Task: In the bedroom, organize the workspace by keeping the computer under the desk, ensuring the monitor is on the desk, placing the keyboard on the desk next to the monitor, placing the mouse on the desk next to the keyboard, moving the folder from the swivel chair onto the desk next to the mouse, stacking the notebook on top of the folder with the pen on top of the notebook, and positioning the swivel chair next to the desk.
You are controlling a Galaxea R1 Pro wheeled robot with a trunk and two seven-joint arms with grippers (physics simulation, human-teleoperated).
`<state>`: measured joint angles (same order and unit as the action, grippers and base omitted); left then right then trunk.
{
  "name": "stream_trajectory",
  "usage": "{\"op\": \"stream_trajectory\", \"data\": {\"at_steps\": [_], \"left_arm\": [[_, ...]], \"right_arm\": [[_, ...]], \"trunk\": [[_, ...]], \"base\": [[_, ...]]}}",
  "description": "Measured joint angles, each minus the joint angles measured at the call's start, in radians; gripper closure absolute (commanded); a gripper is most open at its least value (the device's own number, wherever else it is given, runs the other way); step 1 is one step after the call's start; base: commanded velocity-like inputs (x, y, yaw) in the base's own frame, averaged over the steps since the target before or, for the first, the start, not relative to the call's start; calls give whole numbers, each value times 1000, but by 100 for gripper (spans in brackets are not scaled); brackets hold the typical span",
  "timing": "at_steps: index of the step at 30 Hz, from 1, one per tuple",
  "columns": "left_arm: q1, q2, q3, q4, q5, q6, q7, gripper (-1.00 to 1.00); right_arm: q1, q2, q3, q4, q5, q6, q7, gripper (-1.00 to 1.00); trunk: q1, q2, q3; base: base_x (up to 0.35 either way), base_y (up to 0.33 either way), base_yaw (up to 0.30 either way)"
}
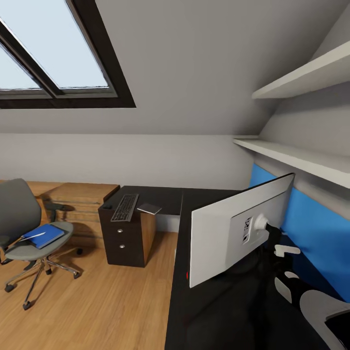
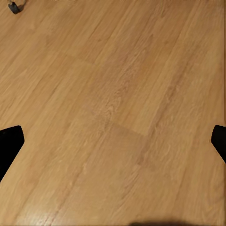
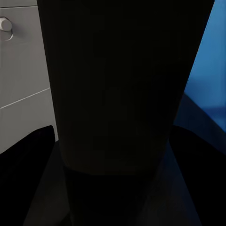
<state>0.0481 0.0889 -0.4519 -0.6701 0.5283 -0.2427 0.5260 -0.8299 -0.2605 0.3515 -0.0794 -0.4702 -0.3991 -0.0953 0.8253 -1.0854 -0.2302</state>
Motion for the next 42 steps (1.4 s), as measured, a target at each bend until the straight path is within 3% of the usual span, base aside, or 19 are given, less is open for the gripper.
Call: {"op": "stream_trajectory", "data": {"at_steps": [31,32,33,42], "left_arm": [[0,0,0,0,-1,1,0,-100],[0,0,0,0,0,1,0,-100],[0,0,0,0,0,2,0,-100],[0,0,-1,0,0,1,0,-100]], "right_arm": [[0,1,5,5,-12,-5,-3,100],[0,1,3,5,-10,-6,-2,-100],[0,1,19,8,-18,-6,-4,-100],[0,1,20,8,-18,-6,-4,-100]], "trunk": [[0,0,0],[0,0,0],[0,0,0],[0,0,0]], "base": [[34,-1,0],[0,0,0],[0,0,0],[0,0,0]]}}
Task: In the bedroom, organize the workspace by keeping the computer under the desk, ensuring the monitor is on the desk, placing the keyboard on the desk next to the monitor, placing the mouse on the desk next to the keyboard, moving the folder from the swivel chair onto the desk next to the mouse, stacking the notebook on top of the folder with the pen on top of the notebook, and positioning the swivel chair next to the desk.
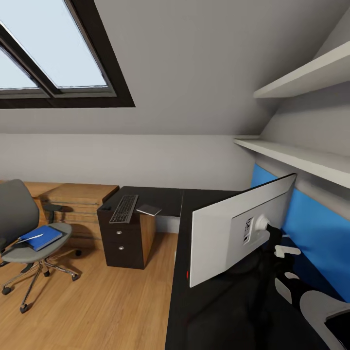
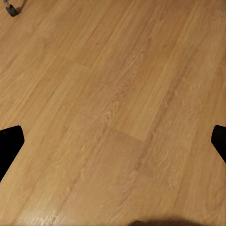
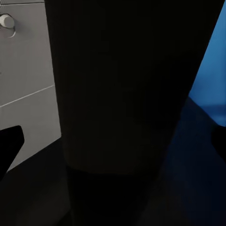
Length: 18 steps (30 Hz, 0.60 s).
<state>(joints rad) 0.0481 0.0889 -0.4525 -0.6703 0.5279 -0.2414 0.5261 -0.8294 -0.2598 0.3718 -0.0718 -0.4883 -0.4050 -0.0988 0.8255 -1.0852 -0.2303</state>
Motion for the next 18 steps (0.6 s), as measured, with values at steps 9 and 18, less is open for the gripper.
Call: {"op": "stream_trajectory", "data": {"at_steps": [9,18], "left_arm": [[0,0,1,0,0,0,0,-100],[0,0,1,0,0,0,0,-100]], "right_arm": [[0,0,0,0,0,0,-1,-100],[0,3,2,0,0,2,0,-100]], "trunk": [[0,0,0],[0,0,0]], "base": [[0,0,0],[-39,0,0]]}}
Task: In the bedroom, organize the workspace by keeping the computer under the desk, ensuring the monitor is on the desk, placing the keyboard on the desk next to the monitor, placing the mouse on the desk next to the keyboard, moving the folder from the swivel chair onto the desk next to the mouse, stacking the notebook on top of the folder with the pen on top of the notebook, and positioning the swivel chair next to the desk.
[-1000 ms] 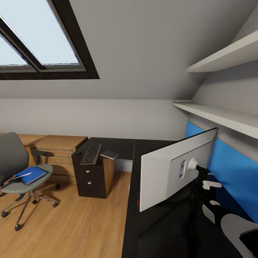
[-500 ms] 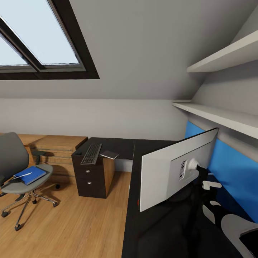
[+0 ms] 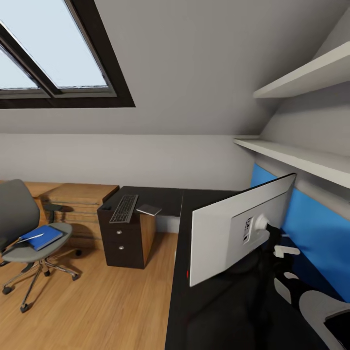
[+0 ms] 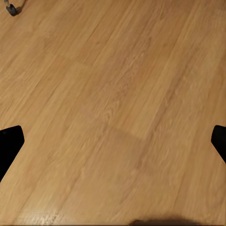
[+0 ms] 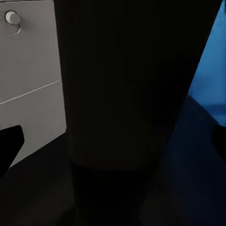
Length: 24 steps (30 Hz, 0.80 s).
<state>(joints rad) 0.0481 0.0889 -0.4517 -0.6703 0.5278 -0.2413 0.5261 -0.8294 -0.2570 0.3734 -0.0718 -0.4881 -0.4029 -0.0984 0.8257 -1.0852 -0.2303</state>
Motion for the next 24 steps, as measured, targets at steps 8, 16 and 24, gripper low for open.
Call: {"op": "stream_trajectory", "data": {"at_steps": [8,16,24], "left_arm": [[0,-1,-1,0,0,0,0,-100],[0,-2,-1,0,0,0,0,-100],[0,-1,-1,0,1,-1,0,-100]], "right_arm": [[0,7,0,0,0,-2,0,-100],[0,7,0,0,0,-2,0,-100],[0,8,-1,-67,-9,-1,2,-100]], "trunk": [[0,0,0],[0,0,0],[0,0,0]], "base": [[-298,0,0],[-334,0,0],[-215,163,0]]}}
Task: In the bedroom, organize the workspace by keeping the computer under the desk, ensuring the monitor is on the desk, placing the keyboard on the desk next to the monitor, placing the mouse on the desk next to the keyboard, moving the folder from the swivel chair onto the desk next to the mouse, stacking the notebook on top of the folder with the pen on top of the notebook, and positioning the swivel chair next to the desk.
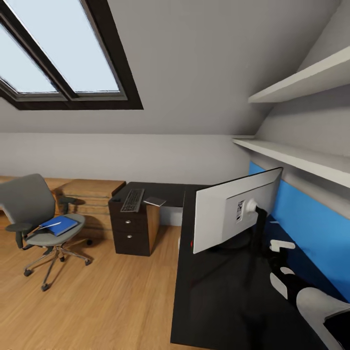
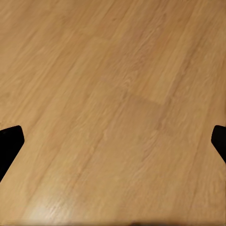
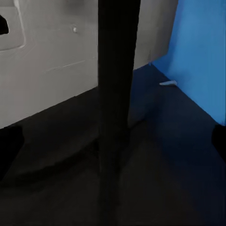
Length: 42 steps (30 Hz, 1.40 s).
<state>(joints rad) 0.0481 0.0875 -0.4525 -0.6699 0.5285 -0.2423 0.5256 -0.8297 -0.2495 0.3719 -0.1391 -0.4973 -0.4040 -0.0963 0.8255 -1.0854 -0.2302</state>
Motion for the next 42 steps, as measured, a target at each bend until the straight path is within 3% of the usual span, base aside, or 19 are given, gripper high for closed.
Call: {"op": "stream_trajectory", "data": {"at_steps": [2,4,11,14,16,20,22,24,26,29,37,39,42], "left_arm": [[0,-1,0,1,-1,1,0,-100],[0,-1,0,1,-1,1,-1,-100],[0,-2,0,2,1,1,-1,-100],[0,-3,0,2,1,1,-1,-100],[0,-3,0,3,1,1,-1,-100],[0,-2,0,3,2,1,-1,-100],[0,-3,0,3,2,1,-1,-100],[0,-2,0,3,2,1,-1,-100],[0,-2,0,3,2,1,-1,-100],[0,-2,0,3,1,1,-1,-100],[0,-3,0,2,1,1,-1,-100],[0,-3,0,2,1,1,-1,-100],[0,-2,0,2,1,1,-1,-100]], "right_arm": [[0,11,-3,-27,-4,44,-1,-100],[1,35,-5,-80,-2,135,-4,-100],[22,49,-8,-211,-4,264,-40,-100],[65,51,-8,-315,-12,303,-118,-100],[118,52,-7,-443,-14,340,-206,-100],[324,54,3,-874,-18,473,-482,-100],[379,54,5,-1022,-17,520,-559,-100],[402,58,12,-1094,-16,543,-598,-100],[408,66,19,-1113,-14,549,-614,-100],[415,100,33,-1143,10,556,-659,-100],[418,204,42,-1192,125,553,-715,-100],[418,212,44,-1188,132,548,-713,-100],[419,224,89,-1124,149,510,-706,-100]], "trunk": [[0,1,0],[0,0,0],[0,0,0],[0,0,0],[0,0,0],[0,0,0],[0,0,0],[0,0,0],[0,0,0],[0,0,0],[0,0,0],[0,0,0],[0,0,0]], "base": [[-6,37,0],[-2,13,0],[-1,4,0],[0,0,0],[0,0,0],[0,0,0],[0,0,0],[0,0,0],[0,0,0],[0,28,0],[0,247,0],[0,322,0],[0,331,0]]}}
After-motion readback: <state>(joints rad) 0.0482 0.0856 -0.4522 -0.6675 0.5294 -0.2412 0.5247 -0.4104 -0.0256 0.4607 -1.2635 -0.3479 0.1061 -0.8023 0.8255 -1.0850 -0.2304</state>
